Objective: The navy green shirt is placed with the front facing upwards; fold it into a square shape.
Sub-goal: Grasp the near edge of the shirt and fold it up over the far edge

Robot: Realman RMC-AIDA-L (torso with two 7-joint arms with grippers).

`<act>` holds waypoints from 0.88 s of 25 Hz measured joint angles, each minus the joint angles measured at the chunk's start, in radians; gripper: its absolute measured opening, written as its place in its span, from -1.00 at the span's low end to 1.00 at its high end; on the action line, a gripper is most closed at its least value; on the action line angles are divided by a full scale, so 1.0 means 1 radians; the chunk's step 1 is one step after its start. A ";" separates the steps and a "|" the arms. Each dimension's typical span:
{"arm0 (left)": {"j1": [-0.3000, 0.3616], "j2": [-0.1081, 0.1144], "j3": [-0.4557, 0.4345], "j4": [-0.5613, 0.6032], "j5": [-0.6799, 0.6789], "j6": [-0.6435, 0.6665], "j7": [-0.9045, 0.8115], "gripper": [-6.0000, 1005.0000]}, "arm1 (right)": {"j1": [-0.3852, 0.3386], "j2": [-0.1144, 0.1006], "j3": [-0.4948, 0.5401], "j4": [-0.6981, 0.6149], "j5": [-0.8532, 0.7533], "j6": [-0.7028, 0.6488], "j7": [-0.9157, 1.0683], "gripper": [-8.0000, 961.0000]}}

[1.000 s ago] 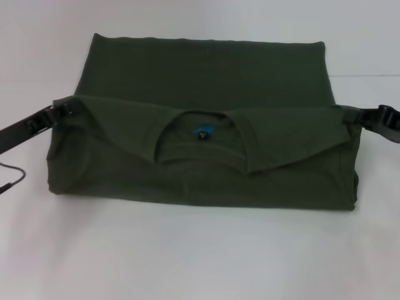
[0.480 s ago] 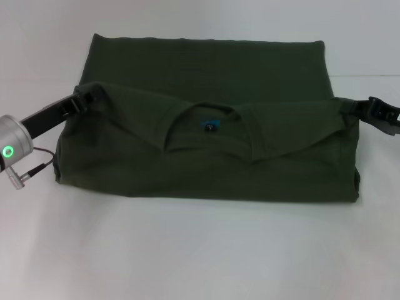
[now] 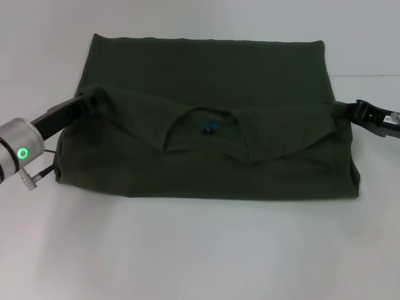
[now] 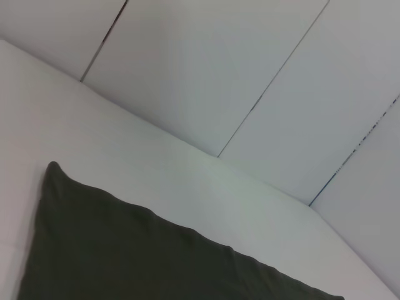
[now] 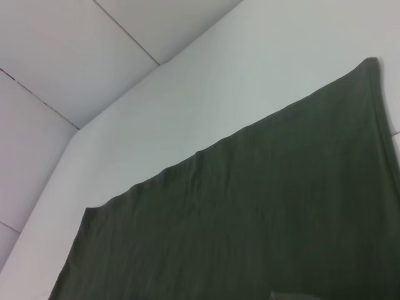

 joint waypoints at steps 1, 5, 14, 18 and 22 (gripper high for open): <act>-0.002 0.000 0.000 -0.005 -0.007 -0.005 0.012 -0.87 | 0.002 0.002 -0.003 0.001 0.000 0.008 0.000 -0.91; -0.005 -0.001 -0.001 -0.039 -0.069 -0.020 0.080 -0.86 | 0.009 0.010 -0.016 0.002 0.000 0.027 -0.001 -0.91; -0.029 -0.001 0.001 -0.091 -0.121 -0.090 0.173 -0.86 | 0.019 0.024 -0.022 0.011 0.023 0.060 -0.017 -0.92; -0.033 -0.001 0.001 -0.113 -0.144 -0.121 0.206 -0.86 | 0.020 0.027 -0.022 0.020 0.024 0.072 -0.022 -0.91; -0.033 -0.002 -0.003 -0.128 -0.195 -0.124 0.243 -0.82 | 0.020 0.029 -0.022 0.024 0.024 0.092 -0.021 -0.90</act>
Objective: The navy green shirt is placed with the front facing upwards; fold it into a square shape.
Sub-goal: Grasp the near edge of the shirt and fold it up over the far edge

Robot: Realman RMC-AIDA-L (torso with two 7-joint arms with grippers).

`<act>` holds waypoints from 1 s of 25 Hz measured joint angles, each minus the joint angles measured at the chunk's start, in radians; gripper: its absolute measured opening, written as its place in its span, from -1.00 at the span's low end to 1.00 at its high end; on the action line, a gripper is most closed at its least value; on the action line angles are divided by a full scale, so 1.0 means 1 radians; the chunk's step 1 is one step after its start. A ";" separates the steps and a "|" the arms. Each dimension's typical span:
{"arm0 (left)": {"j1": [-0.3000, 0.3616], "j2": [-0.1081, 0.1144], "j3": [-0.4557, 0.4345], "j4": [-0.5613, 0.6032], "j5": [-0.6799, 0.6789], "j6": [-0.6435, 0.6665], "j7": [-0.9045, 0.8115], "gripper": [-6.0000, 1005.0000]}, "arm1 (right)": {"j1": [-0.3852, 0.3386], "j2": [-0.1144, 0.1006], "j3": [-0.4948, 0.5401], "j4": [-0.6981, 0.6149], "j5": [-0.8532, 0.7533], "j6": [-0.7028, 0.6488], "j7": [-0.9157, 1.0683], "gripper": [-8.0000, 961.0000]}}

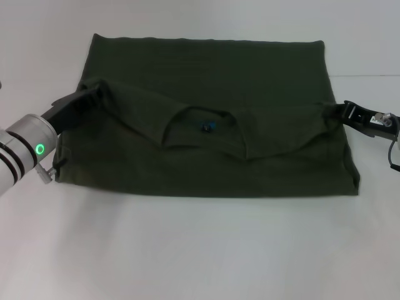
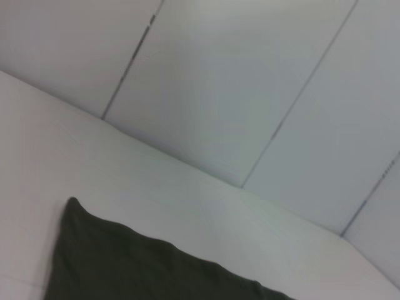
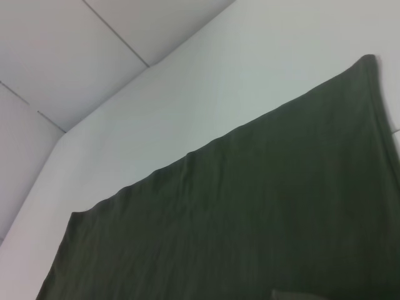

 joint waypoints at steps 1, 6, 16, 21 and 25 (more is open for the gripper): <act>0.002 0.000 0.000 -0.002 -0.012 0.000 0.005 -0.77 | -0.001 0.000 0.001 0.000 0.000 0.002 0.001 -0.90; 0.009 -0.001 -0.001 -0.013 -0.065 -0.001 0.048 -0.56 | -0.010 0.000 0.008 0.000 0.001 0.013 -0.011 -0.82; 0.032 0.005 0.001 -0.011 -0.119 -0.004 0.033 -0.13 | -0.044 -0.003 0.005 -0.001 0.079 0.002 -0.045 -0.09; 0.116 0.026 0.159 0.137 -0.037 0.081 -0.291 0.35 | -0.100 -0.028 0.005 -0.011 0.161 -0.089 -0.046 0.33; 0.178 0.066 0.251 0.322 0.177 0.239 -0.662 0.60 | -0.137 -0.064 0.003 -0.010 0.182 -0.164 -0.033 0.68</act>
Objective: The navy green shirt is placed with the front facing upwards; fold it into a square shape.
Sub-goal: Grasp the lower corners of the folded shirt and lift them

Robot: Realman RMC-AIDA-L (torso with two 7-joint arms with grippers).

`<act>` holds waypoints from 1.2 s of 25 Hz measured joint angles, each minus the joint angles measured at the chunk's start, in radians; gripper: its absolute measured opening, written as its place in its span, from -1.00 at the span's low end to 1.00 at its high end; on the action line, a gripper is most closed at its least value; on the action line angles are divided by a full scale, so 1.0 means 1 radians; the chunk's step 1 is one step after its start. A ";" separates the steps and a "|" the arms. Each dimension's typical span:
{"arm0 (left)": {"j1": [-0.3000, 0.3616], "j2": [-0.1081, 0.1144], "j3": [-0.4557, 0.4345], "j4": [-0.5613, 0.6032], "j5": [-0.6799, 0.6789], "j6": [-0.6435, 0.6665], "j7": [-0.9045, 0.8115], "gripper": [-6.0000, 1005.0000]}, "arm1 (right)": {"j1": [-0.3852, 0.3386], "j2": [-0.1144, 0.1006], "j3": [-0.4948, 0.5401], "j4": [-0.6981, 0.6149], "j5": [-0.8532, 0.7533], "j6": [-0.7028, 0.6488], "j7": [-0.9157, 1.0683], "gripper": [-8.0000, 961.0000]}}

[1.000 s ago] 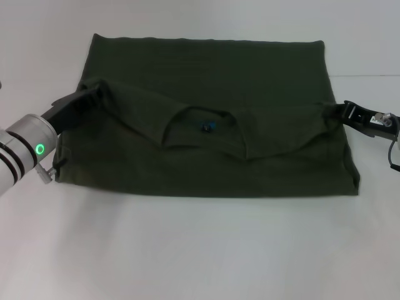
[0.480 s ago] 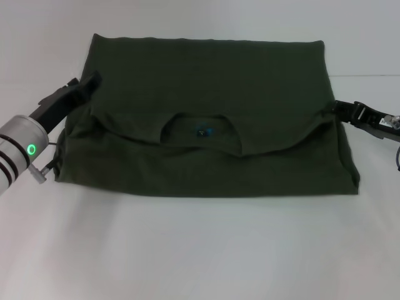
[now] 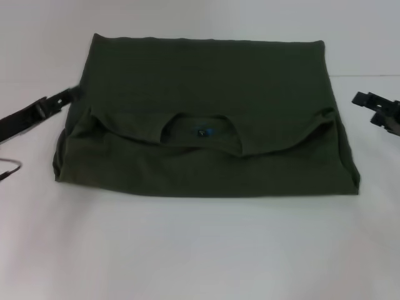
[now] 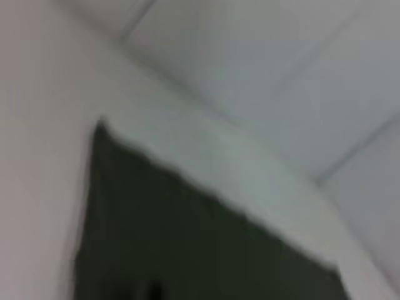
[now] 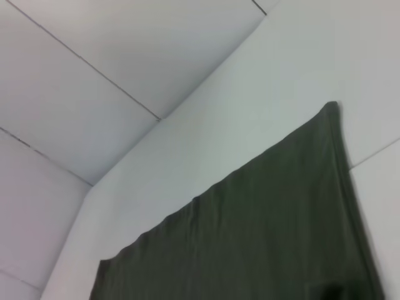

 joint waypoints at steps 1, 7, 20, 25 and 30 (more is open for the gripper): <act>0.002 0.012 -0.001 0.039 0.082 0.045 -0.081 0.67 | -0.005 -0.005 -0.001 0.001 -0.001 -0.015 0.005 0.76; -0.040 0.075 -0.040 0.185 0.453 0.270 -0.319 0.66 | -0.014 -0.022 -0.022 0.005 -0.009 -0.059 0.024 0.94; -0.094 0.096 -0.016 0.112 0.559 0.242 -0.123 0.66 | -0.003 -0.020 -0.055 0.008 -0.009 -0.055 0.029 0.94; -0.091 0.084 -0.015 0.093 0.551 0.210 0.024 0.66 | -0.002 -0.018 -0.055 0.008 -0.009 -0.054 0.030 0.94; -0.084 0.076 -0.007 0.078 0.558 0.139 0.075 0.66 | 0.000 -0.017 -0.055 0.008 -0.009 -0.051 0.030 0.94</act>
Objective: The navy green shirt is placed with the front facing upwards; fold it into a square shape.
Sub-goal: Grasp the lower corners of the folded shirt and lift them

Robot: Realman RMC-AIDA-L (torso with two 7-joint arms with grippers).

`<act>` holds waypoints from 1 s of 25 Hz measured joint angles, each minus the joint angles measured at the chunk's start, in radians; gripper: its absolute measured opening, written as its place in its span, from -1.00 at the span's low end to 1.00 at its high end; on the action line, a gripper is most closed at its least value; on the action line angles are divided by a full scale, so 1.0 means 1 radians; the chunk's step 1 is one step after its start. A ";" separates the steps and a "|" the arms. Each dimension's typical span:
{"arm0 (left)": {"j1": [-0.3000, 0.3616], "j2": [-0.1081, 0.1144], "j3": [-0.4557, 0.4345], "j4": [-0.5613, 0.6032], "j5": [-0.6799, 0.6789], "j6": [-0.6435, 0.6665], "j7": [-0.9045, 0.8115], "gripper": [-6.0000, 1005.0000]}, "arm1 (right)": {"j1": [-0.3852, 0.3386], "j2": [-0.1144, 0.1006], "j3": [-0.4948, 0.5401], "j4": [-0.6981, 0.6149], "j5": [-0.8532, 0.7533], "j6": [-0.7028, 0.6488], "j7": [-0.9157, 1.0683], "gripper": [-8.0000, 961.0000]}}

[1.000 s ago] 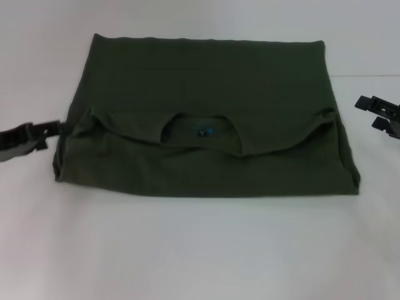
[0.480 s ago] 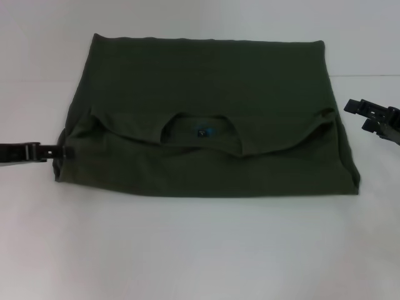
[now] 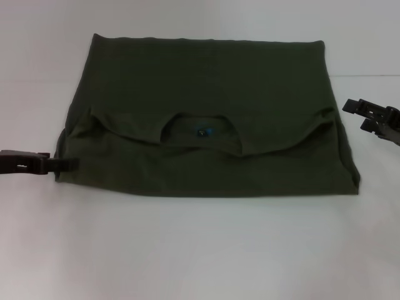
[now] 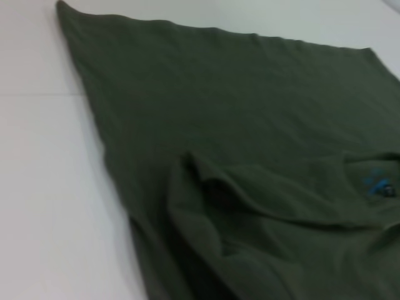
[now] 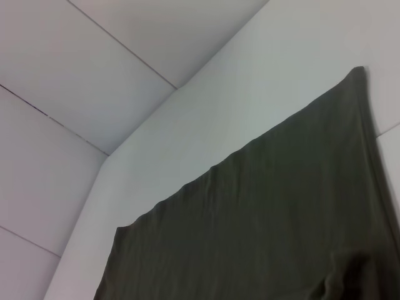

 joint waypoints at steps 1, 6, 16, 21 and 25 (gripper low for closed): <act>0.001 0.000 0.005 0.000 0.001 -0.007 0.000 0.66 | 0.001 0.000 0.000 0.000 0.000 0.000 0.000 0.94; 0.004 -0.002 0.043 -0.016 0.008 -0.013 -0.004 0.65 | 0.002 0.002 -0.001 0.000 0.000 0.002 0.000 0.94; -0.002 -0.012 0.085 -0.045 0.007 -0.069 0.011 0.64 | 0.005 0.003 -0.007 0.000 0.000 0.004 0.000 0.94; -0.008 -0.012 0.085 -0.050 0.006 -0.061 0.011 0.60 | 0.005 0.003 -0.011 0.000 0.000 0.005 0.000 0.94; -0.018 -0.012 0.085 -0.071 0.006 -0.055 0.011 0.56 | 0.009 0.003 -0.012 0.000 0.000 0.009 0.000 0.94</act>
